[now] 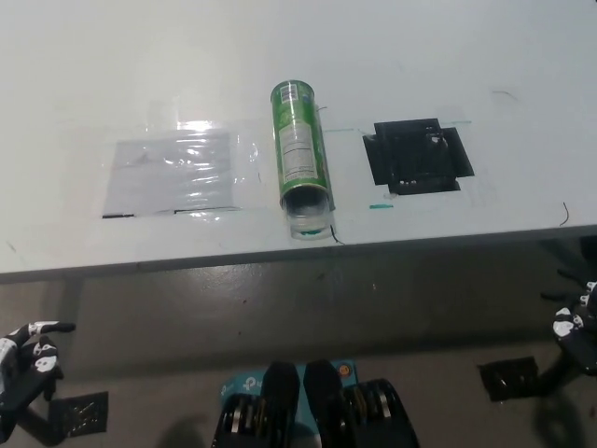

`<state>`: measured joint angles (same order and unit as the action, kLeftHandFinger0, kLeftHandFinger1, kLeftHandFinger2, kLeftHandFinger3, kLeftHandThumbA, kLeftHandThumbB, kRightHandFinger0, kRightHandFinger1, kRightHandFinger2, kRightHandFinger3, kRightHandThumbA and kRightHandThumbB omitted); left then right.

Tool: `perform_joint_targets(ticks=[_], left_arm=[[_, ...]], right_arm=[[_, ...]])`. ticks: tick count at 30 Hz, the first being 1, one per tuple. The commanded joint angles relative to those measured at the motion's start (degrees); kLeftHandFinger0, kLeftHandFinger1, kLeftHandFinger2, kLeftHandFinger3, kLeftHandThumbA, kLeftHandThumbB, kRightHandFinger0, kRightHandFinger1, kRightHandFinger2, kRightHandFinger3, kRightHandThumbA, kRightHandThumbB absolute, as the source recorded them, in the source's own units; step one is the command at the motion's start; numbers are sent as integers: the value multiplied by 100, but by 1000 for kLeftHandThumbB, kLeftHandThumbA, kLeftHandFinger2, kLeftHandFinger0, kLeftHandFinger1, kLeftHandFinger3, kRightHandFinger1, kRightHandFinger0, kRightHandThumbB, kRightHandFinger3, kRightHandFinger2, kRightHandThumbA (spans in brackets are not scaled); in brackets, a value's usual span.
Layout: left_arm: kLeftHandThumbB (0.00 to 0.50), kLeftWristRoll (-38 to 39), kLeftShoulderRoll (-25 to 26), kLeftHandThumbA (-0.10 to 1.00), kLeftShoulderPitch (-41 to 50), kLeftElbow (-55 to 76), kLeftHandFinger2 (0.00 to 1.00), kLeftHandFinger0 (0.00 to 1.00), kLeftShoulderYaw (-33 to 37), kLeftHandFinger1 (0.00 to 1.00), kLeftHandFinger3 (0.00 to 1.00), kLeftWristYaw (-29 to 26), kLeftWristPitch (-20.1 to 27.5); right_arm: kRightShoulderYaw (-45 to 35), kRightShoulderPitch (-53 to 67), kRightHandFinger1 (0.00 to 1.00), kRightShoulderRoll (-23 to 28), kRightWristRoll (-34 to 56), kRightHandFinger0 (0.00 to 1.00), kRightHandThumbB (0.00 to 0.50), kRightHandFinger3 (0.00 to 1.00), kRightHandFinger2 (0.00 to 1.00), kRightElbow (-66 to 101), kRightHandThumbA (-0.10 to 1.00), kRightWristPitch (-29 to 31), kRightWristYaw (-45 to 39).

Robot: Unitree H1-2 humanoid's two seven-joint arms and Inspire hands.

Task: The robot uses its right hand finger to pull out the chips tray kept inside a container in the middle of the desk

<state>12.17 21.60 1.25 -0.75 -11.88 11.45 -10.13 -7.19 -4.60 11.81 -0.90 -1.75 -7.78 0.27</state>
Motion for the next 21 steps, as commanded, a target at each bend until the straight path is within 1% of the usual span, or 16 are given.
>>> perform_joint_targets(ticks=[1,3,4,6,7,9,10,11,13,14,16,17,18,19,20,21], left_arm=[[97,87,87,25,-94,83,208,159,-18,155,562,99,25],[99,61,85,34,-103,88,200,154,-8,154,558,85,13],[101,43,91,37,-102,90,190,155,-4,153,558,76,-4],[99,64,74,17,-102,100,177,147,-13,145,545,71,-24],[103,92,66,17,-102,105,174,154,-25,144,546,73,-46],[103,113,64,18,-94,112,171,157,-40,142,546,79,-53],[98,118,65,17,-97,94,183,166,-40,150,550,89,-41],[106,112,68,25,-100,79,185,163,-36,151,550,95,-21],[105,103,73,34,-103,59,185,160,-30,151,548,103,7],[111,118,71,34,-109,55,181,151,-35,147,548,107,0],[106,116,61,22,-107,80,178,138,-43,144,553,91,-25],[112,93,58,28,-105,101,176,142,-43,144,558,62,-60],[111,110,53,29,-106,111,184,143,-53,146,569,56,-97],[107,98,53,29,-136,105,187,149,-29,149,577,67,-106],[107,85,60,30,-139,99,188,153,-20,151,578,76,-90],[113,111,49,22,-128,109,180,140,-31,142,569,83,-80]], right_arm=[[-22,-110,110,39,-15,22,165,814,567,473,-100,-274,5],[-35,-166,109,70,90,27,157,811,573,616,-100,-352,-77],[-28,-198,137,86,76,53,154,824,607,813,-100,-525,-87],[-41,-372,157,139,130,71,154,824,632,1054,-100,-567,-133],[-4,-498,170,205,71,84,145,832,652,1208,-100,-599,-163],[31,-617,173,257,41,88,144,834,660,1325,-100,-618,-208],[46,-876,150,306,156,61,148,839,657,1362,-100,-593,-303],[89,-1028,128,331,136,36,162,832,640,1400,-100,-639,-333],[152,-1216,119,363,87,23,163,824,628,1450,-100,-717,-364],[258,-1496,98,387,32,1,161,814,638,1485,-100,-768,-415],[319,-1679,76,378,34,0,161,806,625,1516,-100,-882,-426],[404,-1816,63,400,-30,0,159,811,608,1469,-100,-786,-459],[491,-2001,58,379,-36,0,151,819,598,1443,-100,-830,-497],[525,-2093,102,367,-32,44,167,816,587,1444,-100,-857,-504],[557,-2162,118,342,-30,67,164,810,583,1408,-100,-861,-499],[688,-2328,130,280,-61,90,181,797,557,1275,-100,-791,-541]])
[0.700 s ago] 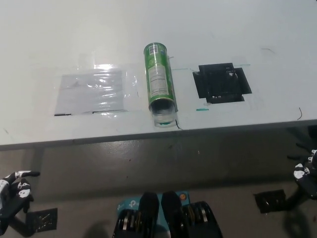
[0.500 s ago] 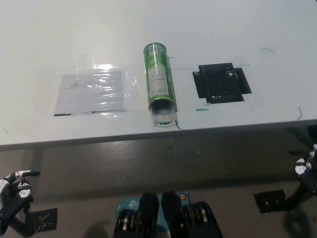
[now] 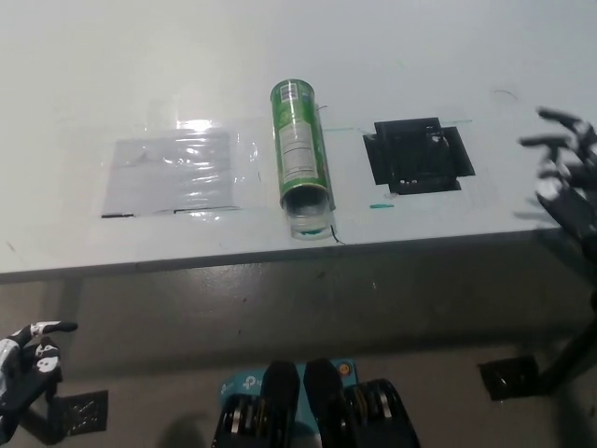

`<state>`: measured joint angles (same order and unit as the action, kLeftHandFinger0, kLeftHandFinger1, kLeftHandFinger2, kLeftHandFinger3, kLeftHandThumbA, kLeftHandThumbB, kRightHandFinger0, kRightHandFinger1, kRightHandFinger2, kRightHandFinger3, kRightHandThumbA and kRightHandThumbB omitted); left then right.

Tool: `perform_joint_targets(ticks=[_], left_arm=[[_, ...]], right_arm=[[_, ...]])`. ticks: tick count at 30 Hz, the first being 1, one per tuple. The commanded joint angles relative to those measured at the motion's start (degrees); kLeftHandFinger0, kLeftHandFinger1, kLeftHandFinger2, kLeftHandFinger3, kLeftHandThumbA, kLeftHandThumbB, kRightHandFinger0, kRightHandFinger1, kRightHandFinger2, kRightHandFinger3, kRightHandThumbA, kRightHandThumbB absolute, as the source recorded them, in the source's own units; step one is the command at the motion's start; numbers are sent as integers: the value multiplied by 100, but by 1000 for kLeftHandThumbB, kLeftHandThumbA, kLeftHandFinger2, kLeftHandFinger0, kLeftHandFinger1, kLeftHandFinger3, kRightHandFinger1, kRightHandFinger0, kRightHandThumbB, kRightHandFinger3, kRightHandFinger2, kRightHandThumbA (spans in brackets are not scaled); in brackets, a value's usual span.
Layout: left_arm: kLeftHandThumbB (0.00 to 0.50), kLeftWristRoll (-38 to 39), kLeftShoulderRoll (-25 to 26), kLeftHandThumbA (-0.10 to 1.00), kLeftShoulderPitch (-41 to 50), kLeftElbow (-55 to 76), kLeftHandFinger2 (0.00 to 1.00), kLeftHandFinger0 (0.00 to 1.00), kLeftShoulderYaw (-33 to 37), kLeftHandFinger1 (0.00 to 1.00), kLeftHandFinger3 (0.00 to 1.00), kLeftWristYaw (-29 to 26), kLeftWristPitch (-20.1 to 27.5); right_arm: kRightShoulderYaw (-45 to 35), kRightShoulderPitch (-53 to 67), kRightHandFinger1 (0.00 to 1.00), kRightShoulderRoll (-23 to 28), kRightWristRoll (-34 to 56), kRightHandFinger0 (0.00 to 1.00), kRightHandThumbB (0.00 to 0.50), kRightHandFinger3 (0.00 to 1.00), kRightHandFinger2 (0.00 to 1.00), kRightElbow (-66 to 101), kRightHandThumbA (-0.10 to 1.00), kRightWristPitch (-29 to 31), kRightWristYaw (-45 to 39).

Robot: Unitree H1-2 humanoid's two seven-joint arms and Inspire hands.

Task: The robot uses its right hand finger to pull out the chips tray kept inside a container in the middle of the desk

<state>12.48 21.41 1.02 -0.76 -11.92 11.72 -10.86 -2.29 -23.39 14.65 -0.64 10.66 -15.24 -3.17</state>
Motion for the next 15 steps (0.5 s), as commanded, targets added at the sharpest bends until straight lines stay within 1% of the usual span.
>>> perform_joint_targets(ticks=[1,2,3,4,5,6,7,8,9,10,11,13,14,15], left_arm=[[113,84,70,21,-90,119,179,139,-31,141,567,60,-5],[111,91,68,21,-80,120,179,139,-32,142,567,65,-5],[105,85,69,19,-77,113,175,146,-33,142,567,61,7],[108,57,77,23,-81,121,173,156,-21,145,567,50,-5],[105,49,79,24,-81,131,178,151,-18,144,568,43,-20],[105,52,80,23,-88,139,179,148,-17,143,568,44,-32],[100,56,87,21,-97,134,182,144,-14,145,569,58,-14],[113,66,82,24,-98,138,182,133,-19,143,565,56,-26],[120,90,76,33,-102,137,179,118,-26,138,556,66,-21],[130,85,76,46,-103,145,180,120,-25,139,551,57,-47],[128,80,78,63,-102,152,179,130,-24,143,540,51,-62],[150,73,85,97,-100,139,172,139,-21,145,528,57,-42],[151,80,103,102,-96,164,170,139,-29,146,526,65,-51],[143,77,121,102,-96,148,166,139,-26,144,526,88,-12]], right_arm=[[219,-454,131,-12,-88,93,182,794,554,30,-100,-39,-195],[315,-543,57,-32,-113,12,185,774,517,-69,-100,129,-225],[440,-666,81,-56,-108,25,185,768,520,-191,-100,247,-313],[594,-779,81,-35,-194,14,180,767,524,-256,-100,295,-396],[695,-845,87,-8,-252,7,167,773,535,-285,-100,313,-451],[780,-895,91,18,-278,5,166,779,541,-306,-100,339,-497],[950,-1061,96,-18,-378,5,174,775,546,-350,-100,241,-546],[992,-1097,96,-12,-393,4,174,773,549,-388,-100,283,-557],[1123,-1211,75,11,-476,1,178,767,550,-513,-100,424,-603],[1194,-1288,43,10,-506,0,182,753,539,-599,-100,462,-629],[1238,-1337,29,12,-519,0,176,746,541,-661,-100,468,-649],[1374,-1462,78,51,-614,31,168,756,573,-779,-100,363,-715],[1421,-1490,81,60,-662,35,167,758,576,-815,-100,363,-723],[1462,-1532,121,64,-670,80,164,760,590,-876,-100,348,-756]])
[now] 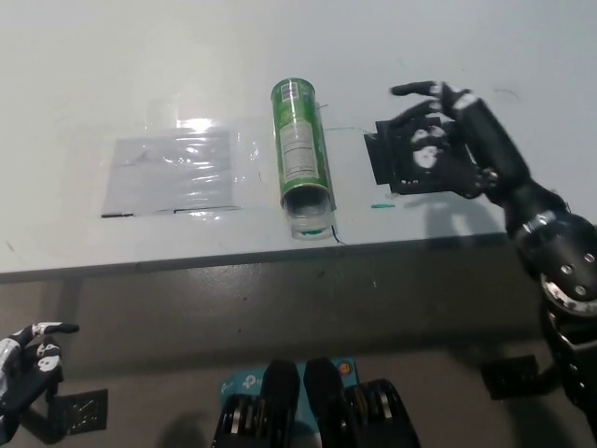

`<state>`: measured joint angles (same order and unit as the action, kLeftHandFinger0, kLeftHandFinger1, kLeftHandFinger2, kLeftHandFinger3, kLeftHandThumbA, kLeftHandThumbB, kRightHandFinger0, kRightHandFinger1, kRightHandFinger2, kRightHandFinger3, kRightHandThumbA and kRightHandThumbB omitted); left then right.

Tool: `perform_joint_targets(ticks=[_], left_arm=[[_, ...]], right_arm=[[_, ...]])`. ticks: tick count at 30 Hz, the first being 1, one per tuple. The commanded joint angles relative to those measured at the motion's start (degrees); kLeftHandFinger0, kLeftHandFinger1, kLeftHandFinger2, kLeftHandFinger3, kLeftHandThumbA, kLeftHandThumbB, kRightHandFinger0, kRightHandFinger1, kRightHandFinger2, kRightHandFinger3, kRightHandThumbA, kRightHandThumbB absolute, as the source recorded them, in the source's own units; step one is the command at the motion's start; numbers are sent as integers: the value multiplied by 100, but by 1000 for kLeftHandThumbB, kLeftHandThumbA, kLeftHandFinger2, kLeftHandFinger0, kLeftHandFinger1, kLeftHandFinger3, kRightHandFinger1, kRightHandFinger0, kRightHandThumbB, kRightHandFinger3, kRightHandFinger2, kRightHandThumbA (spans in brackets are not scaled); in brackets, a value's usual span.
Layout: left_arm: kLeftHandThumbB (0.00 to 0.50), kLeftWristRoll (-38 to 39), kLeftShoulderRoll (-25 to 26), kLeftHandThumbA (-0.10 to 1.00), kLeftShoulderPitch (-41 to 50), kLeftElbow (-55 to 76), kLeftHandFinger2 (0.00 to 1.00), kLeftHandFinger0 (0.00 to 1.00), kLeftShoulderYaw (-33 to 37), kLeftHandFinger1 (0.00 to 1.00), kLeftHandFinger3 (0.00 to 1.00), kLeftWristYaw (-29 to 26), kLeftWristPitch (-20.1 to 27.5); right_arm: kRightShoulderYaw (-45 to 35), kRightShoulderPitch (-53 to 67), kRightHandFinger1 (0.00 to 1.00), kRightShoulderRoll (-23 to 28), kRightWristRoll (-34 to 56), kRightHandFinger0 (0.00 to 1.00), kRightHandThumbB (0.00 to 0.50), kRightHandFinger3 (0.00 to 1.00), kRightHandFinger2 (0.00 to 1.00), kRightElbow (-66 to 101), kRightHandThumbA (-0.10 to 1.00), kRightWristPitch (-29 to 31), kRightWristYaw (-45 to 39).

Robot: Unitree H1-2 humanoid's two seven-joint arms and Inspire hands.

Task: The robot uses its right hand finger to pull out the chips tray kept inside a container in the middle of the desk

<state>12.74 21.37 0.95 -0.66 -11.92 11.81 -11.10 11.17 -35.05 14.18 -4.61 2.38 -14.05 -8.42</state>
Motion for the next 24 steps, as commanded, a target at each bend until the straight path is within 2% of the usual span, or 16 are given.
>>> perform_joint_targets(ticks=[1,3,5,7,10,12,14,15,16,17,19,22,23,24], left_arm=[[148,62,120,97,-88,149,166,142,-33,143,525,70,-18],[148,36,144,98,-129,111,174,135,-6,141,551,102,28],[145,61,149,80,-142,103,191,139,6,148,565,137,-13],[159,66,143,99,-148,101,186,159,6,151,554,148,-4],[145,25,138,108,-154,165,174,173,-16,150,543,94,-85],[131,3,171,98,-169,184,169,153,-27,146,548,101,-86],[148,29,185,84,-214,124,168,133,-41,140,543,138,-29],[134,63,188,62,-223,104,165,133,-41,136,538,176,-10],[141,63,199,61,-232,126,161,129,-44,129,539,178,-30],[132,101,201,48,-236,123,157,133,-55,123,548,201,-42],[114,83,205,33,-228,137,159,134,-58,122,541,199,-49],[109,68,230,26,-245,156,164,153,-55,131,552,195,-90],[100,49,239,21,-239,165,170,154,-45,134,561,198,-80],[103,67,226,17,-234,180,171,154,-57,135,563,191,-85]], right_arm=[[140,-395,134,113,-266,95,161,761,598,-110,-100,260,-253],[298,-560,155,146,-390,110,177,745,598,-447,-100,512,-345],[413,-643,162,161,-500,122,190,732,600,-590,-100,525,-377],[519,-731,208,192,-578,158,183,715,611,-740,-100,627,-423],[635,-851,275,220,-682,200,173,692,613,-965,-100,799,-461],[750,-961,331,273,-779,228,165,690,636,-1087,-100,804,-573],[811,-1007,308,297,-847,217,164,696,629,-1185,-100,913,-619],[889,-1039,350,338,-935,260,154,709,622,-1233,-100,993,-666],[948,-1053,330,364,-1019,246,151,711,610,-1264,-100,1074,-673],[1009,-1071,263,382,-1085,162,153,705,585,-1312,-100,1133,-687],[1165,-1130,303,429,-1249,198,151,715,596,-1406,-100,1186,-753],[1239,-1164,244,403,-1352,98,159,700,576,-1514,-100,1197,-753],[1249,-1164,170,378,-1376,17,164,681,512,-1562,-100,1238,-734],[1288,-1147,125,329,-1446,1,176,657,536,-1635,-100,1311,-668]])
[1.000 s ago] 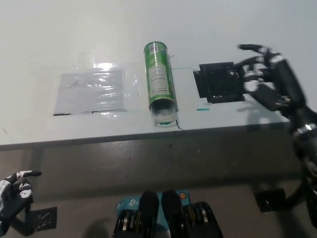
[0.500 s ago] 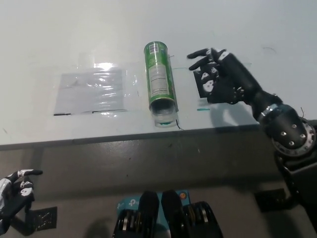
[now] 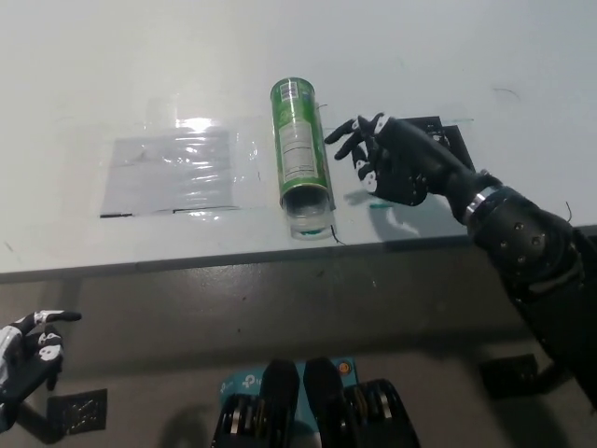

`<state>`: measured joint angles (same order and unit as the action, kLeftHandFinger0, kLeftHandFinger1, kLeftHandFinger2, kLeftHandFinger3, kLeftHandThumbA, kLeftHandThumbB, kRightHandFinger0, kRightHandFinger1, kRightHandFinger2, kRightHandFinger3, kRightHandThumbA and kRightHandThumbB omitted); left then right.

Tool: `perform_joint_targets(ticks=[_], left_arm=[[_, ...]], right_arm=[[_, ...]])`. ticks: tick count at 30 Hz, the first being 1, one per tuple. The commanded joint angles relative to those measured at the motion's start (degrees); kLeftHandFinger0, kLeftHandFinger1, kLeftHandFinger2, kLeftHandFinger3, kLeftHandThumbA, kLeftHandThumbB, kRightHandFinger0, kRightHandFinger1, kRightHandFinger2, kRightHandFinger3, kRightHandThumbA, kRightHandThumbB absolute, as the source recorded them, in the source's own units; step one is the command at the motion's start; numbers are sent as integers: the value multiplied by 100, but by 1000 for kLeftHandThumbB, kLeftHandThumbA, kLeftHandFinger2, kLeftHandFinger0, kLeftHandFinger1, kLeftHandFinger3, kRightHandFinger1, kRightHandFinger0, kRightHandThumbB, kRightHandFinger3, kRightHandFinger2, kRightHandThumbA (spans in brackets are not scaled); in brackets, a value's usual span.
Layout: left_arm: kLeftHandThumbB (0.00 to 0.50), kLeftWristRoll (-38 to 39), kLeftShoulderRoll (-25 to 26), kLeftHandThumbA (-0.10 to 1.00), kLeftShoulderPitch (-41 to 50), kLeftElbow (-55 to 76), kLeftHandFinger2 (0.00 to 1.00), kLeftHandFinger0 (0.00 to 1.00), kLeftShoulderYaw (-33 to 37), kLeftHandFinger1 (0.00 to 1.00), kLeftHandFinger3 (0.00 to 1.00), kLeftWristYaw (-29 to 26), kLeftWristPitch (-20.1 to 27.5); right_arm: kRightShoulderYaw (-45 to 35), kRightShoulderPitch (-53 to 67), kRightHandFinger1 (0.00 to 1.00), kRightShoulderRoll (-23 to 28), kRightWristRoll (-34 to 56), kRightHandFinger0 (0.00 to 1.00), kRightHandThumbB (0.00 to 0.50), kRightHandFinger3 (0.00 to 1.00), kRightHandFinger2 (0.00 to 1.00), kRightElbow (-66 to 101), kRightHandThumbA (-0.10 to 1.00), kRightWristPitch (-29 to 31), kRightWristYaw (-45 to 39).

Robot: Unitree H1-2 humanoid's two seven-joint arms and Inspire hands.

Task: The robot uses its right hand finger to pull out the chips tray kept inside a container in the middle of the desk

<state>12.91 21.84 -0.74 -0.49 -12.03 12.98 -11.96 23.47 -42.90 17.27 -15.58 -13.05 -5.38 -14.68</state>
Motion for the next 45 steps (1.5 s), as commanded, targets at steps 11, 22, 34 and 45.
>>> perform_joint_targets(ticks=[11,22,34,45], left_arm=[[124,-1,198,80,-114,239,184,145,-42,137,560,31,-83],[111,68,225,51,-182,194,201,165,-68,148,585,96,-131],[92,107,222,9,-196,328,220,153,-107,153,573,99,-256],[78,73,272,-29,-238,426,202,143,-125,149,568,97,-312]], right_arm=[[367,-209,249,-181,-648,192,185,674,626,-453,-100,765,-117],[358,-257,355,-487,-777,360,180,689,645,-880,-100,1052,-96],[496,-400,271,-520,-1423,168,173,651,606,-1445,-100,1372,199],[548,-260,258,-389,-1536,123,144,685,640,-1427,-100,1477,73]])
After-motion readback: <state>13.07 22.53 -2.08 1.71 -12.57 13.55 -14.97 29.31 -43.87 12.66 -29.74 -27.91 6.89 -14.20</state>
